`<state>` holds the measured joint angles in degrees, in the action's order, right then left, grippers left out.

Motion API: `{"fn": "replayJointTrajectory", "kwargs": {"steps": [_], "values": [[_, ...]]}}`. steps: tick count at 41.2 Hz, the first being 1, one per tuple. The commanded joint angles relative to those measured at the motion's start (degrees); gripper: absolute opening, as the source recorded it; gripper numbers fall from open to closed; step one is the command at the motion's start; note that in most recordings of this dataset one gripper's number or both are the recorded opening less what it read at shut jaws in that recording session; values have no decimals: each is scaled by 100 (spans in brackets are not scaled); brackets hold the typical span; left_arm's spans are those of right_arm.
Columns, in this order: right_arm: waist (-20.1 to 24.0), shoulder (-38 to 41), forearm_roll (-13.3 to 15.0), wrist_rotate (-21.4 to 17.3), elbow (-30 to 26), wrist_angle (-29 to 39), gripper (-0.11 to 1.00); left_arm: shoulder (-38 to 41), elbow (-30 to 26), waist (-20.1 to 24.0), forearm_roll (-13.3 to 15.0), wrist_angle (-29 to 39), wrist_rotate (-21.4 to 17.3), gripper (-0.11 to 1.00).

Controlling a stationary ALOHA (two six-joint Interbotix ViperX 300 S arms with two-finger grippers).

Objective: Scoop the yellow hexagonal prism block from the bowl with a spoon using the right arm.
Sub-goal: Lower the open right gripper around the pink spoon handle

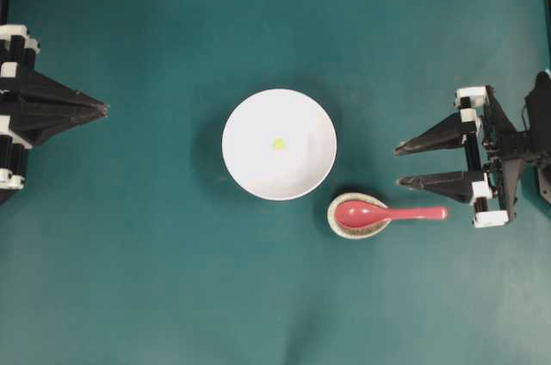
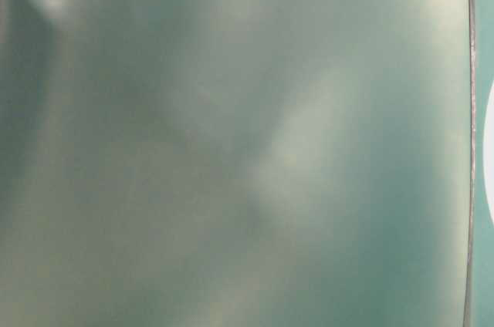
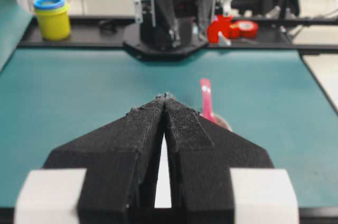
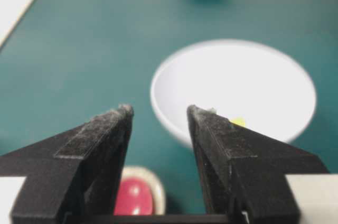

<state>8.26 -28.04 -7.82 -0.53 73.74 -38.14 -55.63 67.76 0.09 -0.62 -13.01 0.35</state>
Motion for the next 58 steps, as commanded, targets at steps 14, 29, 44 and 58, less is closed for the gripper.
{"fn": "replayJointTrajectory", "kwargs": {"steps": [14, 29, 44, 58], "values": [[1248, 1600, -1538, 9, 334, -1978, 53, 62, -97, 9, 0, 0, 18, 0], [2399, 2936, -2777, 9, 132, -2795, 53, 62, -97, 9, -9, 70, 26, 0], [2733, 3454, -3261, 9, 123, -2971, 53, 62, -97, 9, -9, 88, 35, 0], [2733, 3604, -3305, -9, 123, -2769, 53, 62, -97, 9, -9, 88, 35, 0]]}}
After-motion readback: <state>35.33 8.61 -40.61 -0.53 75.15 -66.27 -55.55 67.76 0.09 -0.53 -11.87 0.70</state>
